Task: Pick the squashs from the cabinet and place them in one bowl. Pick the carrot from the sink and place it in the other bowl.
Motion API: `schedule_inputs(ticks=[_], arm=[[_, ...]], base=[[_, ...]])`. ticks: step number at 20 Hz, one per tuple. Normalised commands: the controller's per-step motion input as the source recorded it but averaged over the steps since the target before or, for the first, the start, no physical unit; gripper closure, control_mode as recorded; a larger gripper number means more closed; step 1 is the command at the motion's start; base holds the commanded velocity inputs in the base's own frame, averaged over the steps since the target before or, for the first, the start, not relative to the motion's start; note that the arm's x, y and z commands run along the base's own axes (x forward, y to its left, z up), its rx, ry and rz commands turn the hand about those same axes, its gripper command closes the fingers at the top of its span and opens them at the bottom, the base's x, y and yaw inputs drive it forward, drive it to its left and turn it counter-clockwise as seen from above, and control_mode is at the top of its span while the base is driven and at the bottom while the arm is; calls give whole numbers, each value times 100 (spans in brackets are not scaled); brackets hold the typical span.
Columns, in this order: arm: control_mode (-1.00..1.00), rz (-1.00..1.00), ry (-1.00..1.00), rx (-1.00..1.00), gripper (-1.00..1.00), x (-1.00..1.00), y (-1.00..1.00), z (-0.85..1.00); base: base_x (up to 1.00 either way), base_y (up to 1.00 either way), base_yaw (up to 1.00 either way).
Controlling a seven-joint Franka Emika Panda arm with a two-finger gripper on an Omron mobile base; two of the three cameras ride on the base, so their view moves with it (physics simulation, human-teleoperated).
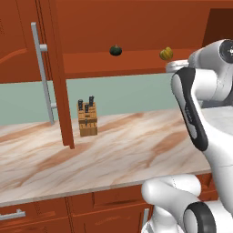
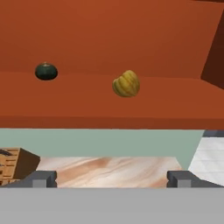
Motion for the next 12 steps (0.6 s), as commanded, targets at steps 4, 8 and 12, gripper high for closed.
schedule_inputs(ticks=[4,8,12], arm=[[-100,0,0,0,-100,23,-15,23],[-100,0,0,0,-100,29,-10,20],[-100,-1,2,0,-100,34,-7,14]], base=[[0,0,0],[0,0,0],[0,0,0]])
